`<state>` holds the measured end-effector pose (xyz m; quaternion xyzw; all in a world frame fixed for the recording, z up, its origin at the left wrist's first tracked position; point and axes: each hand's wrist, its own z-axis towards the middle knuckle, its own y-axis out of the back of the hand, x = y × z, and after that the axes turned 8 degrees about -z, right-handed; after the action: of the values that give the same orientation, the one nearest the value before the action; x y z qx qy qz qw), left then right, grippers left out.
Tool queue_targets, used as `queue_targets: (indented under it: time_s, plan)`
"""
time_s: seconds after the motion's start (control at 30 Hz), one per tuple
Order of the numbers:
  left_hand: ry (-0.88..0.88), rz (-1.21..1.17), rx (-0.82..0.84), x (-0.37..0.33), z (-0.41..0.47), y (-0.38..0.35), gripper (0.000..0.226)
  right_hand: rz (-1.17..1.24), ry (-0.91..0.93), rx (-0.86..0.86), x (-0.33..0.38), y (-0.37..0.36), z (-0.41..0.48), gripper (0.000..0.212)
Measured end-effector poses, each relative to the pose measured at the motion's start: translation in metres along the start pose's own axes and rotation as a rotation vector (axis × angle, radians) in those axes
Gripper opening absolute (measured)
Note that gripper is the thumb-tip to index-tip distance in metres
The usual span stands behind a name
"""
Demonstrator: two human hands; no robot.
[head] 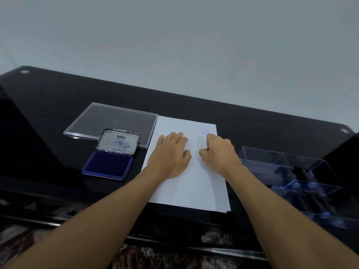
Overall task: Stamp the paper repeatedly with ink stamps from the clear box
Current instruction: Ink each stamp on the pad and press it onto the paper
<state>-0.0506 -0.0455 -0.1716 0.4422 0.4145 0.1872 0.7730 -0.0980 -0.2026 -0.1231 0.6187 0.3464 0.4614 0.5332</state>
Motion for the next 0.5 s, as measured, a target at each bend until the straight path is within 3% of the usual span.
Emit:
queue_targets:
  time_s: [0.23, 0.5]
  plan:
    - [0.005, 0.001, 0.013, 0.0, 0.0, 0.0, 0.045, -0.002, 0.002, -0.078, -0.002, -0.009, -0.01, 0.019]
    - [0.003, 0.005, 0.016, 0.0, 0.0, 0.001, 0.045, 0.001, -0.007, -0.027, -0.001, -0.005, 0.0, 0.02]
